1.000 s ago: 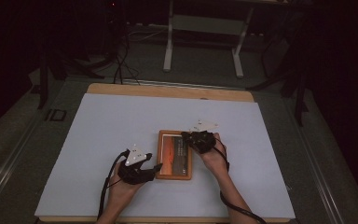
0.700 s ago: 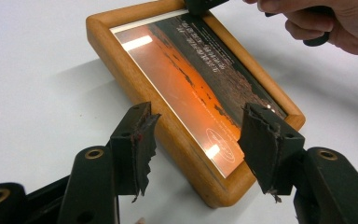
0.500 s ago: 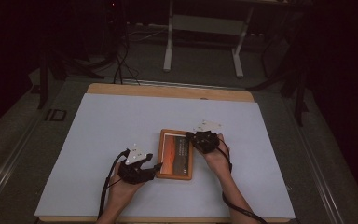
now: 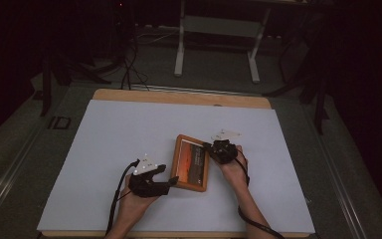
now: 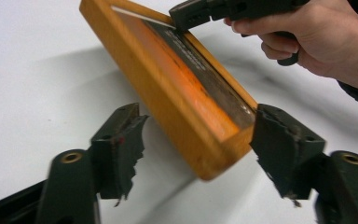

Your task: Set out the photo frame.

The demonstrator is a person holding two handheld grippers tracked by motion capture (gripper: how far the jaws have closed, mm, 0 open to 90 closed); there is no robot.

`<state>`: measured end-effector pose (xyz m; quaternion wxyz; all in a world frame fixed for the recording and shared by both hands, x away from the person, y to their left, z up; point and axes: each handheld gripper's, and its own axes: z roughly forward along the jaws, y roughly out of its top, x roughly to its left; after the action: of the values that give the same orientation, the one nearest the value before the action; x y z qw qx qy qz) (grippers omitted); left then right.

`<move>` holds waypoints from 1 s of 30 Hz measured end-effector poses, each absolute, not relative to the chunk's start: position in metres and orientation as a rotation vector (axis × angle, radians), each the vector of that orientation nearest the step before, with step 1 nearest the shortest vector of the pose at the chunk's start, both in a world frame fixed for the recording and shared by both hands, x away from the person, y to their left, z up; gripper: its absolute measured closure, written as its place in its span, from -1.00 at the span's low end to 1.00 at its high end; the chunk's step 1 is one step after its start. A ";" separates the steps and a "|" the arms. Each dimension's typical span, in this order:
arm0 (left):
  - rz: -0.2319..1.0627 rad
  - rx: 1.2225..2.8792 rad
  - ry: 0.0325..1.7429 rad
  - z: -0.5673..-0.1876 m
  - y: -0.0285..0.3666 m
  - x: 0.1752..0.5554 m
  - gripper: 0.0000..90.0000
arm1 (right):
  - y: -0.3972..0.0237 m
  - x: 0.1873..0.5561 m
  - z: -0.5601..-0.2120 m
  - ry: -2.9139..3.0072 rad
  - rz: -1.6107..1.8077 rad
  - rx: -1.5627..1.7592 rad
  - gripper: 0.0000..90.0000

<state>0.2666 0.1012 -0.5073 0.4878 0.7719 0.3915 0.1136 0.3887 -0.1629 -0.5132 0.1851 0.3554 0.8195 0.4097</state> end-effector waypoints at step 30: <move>0.008 1.780 1.106 -0.518 0.068 0.289 0.06 | -0.168 0.388 -0.525 2.293 1.134 1.052 1.00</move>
<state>0.2894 0.0676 -0.5185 0.4996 0.7357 0.4573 0.0033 0.3882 -0.1684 -0.5251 0.1870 0.3738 0.8144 0.4027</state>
